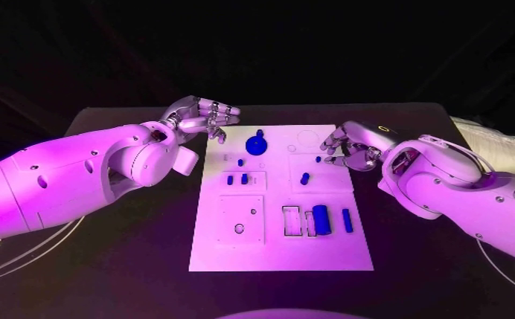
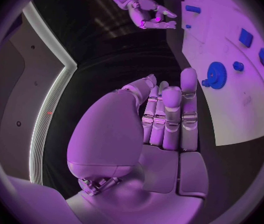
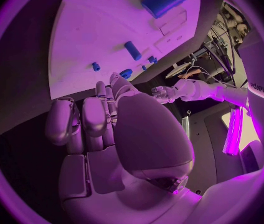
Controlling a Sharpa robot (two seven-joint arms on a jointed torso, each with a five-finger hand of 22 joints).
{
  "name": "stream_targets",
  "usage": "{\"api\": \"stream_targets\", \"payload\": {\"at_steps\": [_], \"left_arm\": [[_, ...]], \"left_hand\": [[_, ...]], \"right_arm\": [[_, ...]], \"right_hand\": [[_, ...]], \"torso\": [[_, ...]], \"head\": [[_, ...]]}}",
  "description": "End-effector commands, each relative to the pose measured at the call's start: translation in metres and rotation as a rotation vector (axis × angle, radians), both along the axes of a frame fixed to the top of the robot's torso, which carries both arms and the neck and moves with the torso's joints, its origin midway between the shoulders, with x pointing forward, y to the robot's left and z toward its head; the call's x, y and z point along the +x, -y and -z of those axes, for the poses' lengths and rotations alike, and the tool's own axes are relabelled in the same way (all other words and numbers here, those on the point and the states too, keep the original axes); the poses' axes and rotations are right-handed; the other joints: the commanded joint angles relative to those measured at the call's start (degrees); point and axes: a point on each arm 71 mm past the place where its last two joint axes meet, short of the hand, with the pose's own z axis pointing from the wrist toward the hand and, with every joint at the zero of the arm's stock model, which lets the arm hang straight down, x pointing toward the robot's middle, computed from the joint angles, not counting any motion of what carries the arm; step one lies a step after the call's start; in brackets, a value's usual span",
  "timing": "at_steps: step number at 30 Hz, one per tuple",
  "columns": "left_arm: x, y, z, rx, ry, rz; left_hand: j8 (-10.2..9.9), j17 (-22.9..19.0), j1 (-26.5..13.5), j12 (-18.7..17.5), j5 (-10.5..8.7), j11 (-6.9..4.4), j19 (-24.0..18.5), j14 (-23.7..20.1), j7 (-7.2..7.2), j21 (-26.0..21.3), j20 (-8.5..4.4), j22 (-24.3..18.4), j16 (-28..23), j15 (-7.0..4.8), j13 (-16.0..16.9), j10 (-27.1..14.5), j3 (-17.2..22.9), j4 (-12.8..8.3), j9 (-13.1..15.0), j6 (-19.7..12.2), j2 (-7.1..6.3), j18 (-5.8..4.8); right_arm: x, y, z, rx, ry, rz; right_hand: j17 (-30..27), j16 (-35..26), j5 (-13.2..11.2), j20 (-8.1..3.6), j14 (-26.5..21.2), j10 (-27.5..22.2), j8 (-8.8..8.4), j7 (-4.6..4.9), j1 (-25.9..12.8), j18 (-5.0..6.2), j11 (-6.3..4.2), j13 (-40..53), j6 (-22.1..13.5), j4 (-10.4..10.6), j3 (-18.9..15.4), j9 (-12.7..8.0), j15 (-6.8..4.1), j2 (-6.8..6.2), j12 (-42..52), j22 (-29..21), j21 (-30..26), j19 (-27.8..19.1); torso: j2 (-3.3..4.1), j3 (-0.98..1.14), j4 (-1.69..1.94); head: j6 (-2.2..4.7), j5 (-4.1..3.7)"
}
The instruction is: Assemble the parts on the task board
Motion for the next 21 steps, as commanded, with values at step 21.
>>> {"api": "stream_targets", "payload": {"at_steps": [21], "left_arm": [[-0.009,0.0,-0.002,-0.276,-0.086,-0.075]], "left_hand": [[0.2,-1.9,-0.7,0.8,-0.19,0.27,-1.3,-1.0,0.27,-2.9,0.08,-1.9,-1.0,0.14,0.2,-0.2,-1.6,-0.5,-0.3,-0.4,-0.18,1.07]], "right_arm": [[0.012,-0.024,0.018,-0.298,0.015,0.028]], "right_hand": [[-1.3,-1.3,-2.9,-1.05,1.0,1.2,-1.38,-0.67,0.9,0.71,-0.11,-8.1,1.1,1.0,6.1,-0.1,-1.03,-0.5,-3.0,-1.2,-1.1,-0.2]], "torso": [[0.1,0.0,-0.03]], "head": [[0.12,-0.17]]}}
